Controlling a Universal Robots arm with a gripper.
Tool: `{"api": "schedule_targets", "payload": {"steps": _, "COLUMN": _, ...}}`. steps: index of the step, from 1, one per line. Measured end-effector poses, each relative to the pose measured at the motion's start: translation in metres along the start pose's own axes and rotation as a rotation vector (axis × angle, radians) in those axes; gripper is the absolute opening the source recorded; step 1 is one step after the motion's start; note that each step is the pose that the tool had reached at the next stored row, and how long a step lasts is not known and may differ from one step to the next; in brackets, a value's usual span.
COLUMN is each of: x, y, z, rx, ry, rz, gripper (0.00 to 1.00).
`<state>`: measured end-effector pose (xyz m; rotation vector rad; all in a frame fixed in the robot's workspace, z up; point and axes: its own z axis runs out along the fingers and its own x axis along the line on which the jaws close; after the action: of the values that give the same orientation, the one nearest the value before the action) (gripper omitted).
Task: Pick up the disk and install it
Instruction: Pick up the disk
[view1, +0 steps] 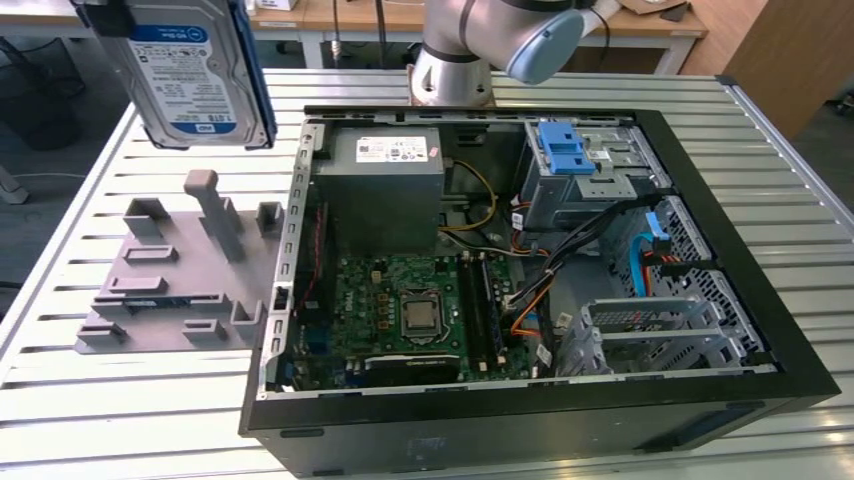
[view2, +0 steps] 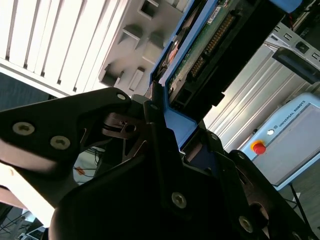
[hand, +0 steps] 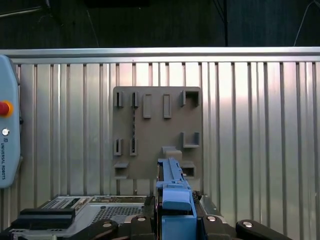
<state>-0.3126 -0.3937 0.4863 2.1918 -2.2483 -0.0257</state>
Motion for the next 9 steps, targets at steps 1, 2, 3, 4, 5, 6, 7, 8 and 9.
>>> {"api": "schedule_targets", "payload": {"steps": 1, "x": 0.0007, "y": -0.0011, "z": 0.0, "rx": 0.0, "ry": -0.0001, "rz": 0.0, "gripper": 0.36}}
{"api": "schedule_targets", "payload": {"steps": 2, "x": 0.0015, "y": -0.0022, "z": 0.0, "rx": -0.0001, "ry": -0.0001, "rz": 0.0, "gripper": 0.36}}
{"api": "schedule_targets", "payload": {"steps": 3, "x": 0.0022, "y": -0.0033, "z": -0.0001, "rx": -0.0004, "ry": 0.0, "rz": 0.0, "gripper": 0.36}}
{"api": "schedule_targets", "payload": {"steps": 4, "x": 0.003, "y": -0.0044, "z": -0.0001, "rx": -0.0006, "ry": 0.0, "rz": 0.0, "gripper": 0.36}}
{"api": "schedule_targets", "payload": {"steps": 5, "x": 0.0037, "y": -0.0054, "z": -0.0001, "rx": -0.0006, "ry": -0.0001, "rz": 0.0, "gripper": 0.36}}
{"api": "schedule_targets", "payload": {"steps": 6, "x": 0.0044, "y": -0.0064, "z": -0.0001, "rx": -0.0007, "ry": 0.0, "rz": 0.0, "gripper": 0.36}}
{"api": "schedule_targets", "payload": {"steps": 7, "x": 0.0051, "y": -0.0074, "z": -0.0002, "rx": -0.0009, "ry": 0.0, "rz": 0.0, "gripper": 0.36}}
{"api": "schedule_targets", "payload": {"steps": 8, "x": 0.0059, "y": -0.0086, "z": -0.0002, "rx": -0.0009, "ry": 0.0, "rz": 0.0, "gripper": 0.36}}
{"api": "schedule_targets", "payload": {"steps": 9, "x": 0.0066, "y": -0.0096, "z": -0.0002, "rx": -0.001, "ry": 0.0, "rz": 0.0, "gripper": 0.36}}
